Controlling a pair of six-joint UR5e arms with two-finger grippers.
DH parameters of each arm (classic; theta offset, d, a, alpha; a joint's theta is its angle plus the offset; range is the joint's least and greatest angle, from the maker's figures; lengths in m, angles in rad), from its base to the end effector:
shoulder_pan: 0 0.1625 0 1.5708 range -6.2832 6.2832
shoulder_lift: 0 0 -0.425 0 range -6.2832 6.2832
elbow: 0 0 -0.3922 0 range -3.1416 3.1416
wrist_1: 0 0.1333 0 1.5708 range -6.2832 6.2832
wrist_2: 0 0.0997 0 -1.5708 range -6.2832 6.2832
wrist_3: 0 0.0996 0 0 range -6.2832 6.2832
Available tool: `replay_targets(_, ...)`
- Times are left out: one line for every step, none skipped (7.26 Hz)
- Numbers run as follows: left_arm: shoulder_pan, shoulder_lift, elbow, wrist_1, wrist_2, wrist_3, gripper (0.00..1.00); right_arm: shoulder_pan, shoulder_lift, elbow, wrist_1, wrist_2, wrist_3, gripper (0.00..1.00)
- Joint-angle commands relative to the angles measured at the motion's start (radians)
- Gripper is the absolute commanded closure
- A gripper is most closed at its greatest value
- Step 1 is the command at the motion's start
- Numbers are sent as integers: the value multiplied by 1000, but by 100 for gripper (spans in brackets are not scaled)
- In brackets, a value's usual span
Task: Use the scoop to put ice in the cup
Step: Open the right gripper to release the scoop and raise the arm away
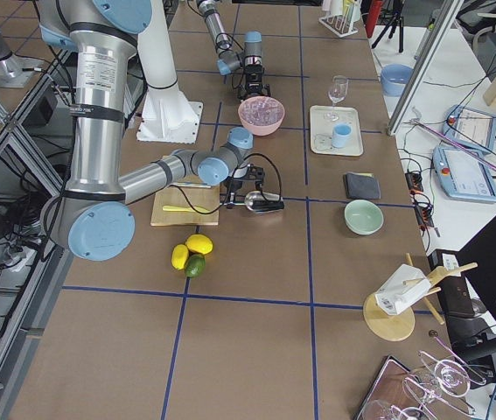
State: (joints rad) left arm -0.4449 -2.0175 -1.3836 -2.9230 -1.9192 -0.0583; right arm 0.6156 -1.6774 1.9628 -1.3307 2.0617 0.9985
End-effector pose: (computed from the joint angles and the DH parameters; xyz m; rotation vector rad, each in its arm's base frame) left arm 0.5459 -0.3703 0.3417 1.2510 1.1877 1.0884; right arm -0.3269 -0.3369 0.5006 -0.1092 -0.6947 -0.0875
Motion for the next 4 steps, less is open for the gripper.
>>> replay_targets(8,-1,0,1,22,0,0,4,12,7,1,-9,28,0)
replay_targets(8,-3,0,1,22,0,0,10,10,31,1,-15,29,0)
replay_targets(8,-3,-2,-1,22,-2,0,50,12,60,1,-38,28,0)
replay_targets(8,-1,-2,-1,22,-2,0,126,16,68,-2,-37,8,0)
